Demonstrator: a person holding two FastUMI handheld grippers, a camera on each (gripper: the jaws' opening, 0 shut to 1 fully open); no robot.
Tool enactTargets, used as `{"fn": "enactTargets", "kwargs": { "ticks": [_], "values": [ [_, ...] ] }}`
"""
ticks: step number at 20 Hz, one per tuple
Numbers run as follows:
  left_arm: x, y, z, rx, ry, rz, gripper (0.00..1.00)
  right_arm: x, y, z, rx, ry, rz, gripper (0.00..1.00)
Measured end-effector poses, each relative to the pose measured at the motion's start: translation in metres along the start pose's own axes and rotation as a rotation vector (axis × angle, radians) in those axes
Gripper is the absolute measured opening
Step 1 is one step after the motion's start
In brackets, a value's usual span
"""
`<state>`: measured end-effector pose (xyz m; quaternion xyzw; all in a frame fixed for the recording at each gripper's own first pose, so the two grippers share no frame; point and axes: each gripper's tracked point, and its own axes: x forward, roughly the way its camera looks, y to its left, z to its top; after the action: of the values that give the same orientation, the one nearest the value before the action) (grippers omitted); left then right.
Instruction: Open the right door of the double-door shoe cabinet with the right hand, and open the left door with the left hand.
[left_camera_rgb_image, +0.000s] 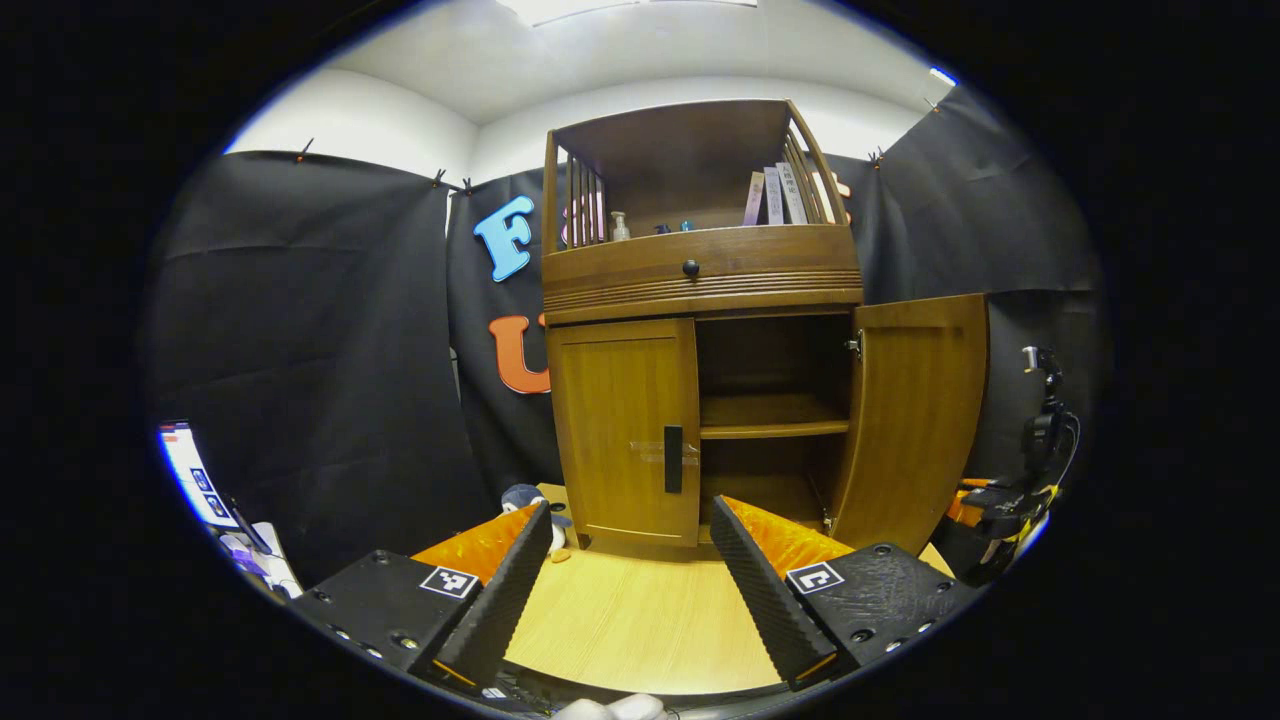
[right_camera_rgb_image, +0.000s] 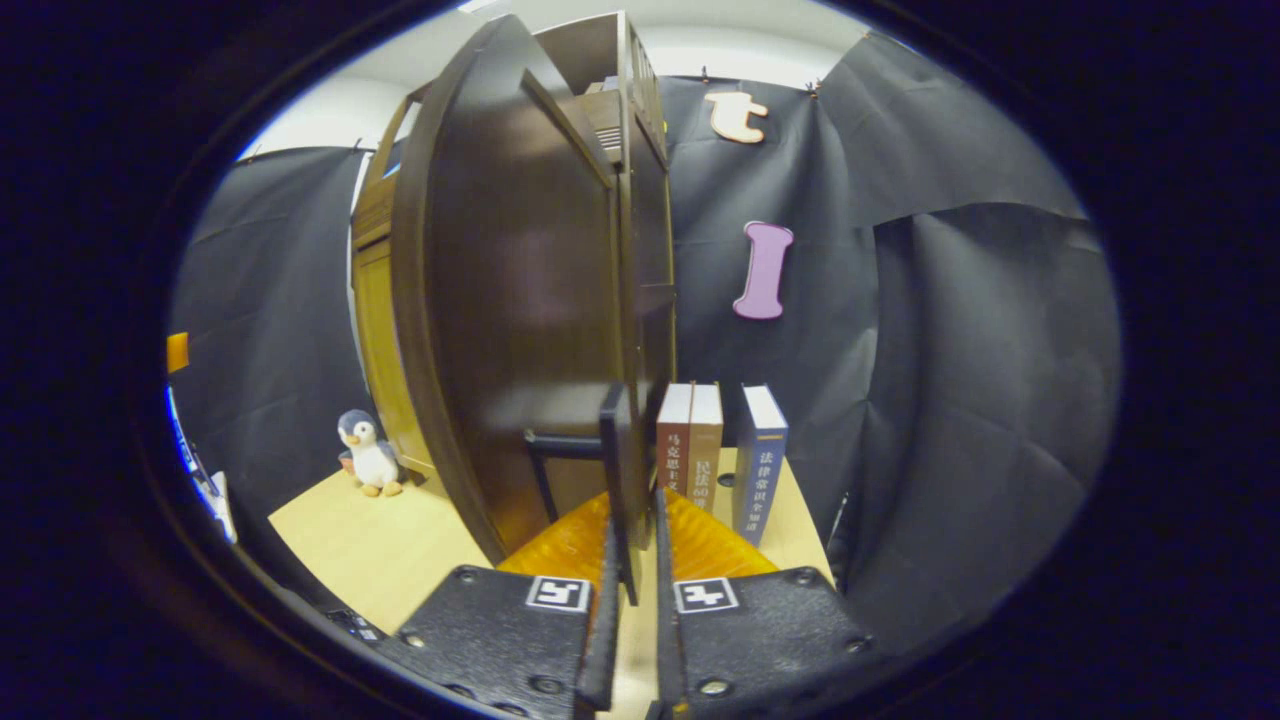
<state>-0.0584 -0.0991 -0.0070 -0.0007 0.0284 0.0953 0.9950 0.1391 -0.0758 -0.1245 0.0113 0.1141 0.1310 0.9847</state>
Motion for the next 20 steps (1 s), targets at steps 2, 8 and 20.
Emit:
{"fn": "enactTargets", "kwargs": {
  "ticks": [2,8,20],
  "values": [
    [0.008,0.006,-0.002,-0.004,0.002,-0.015,0.96,-0.013,-0.01,0.001,0.012,-0.005,-0.031,0.41],
    [0.06,0.028,-0.011,0.014,0.004,-0.085,0.96,-0.071,-0.01,0.032,-0.076,-0.111,-0.186,0.75],
    [0.21,0.013,-0.04,0.001,-0.021,-0.293,0.96,-0.11,0.095,0.049,-0.047,-0.147,-0.364,1.0]
  ]
}}
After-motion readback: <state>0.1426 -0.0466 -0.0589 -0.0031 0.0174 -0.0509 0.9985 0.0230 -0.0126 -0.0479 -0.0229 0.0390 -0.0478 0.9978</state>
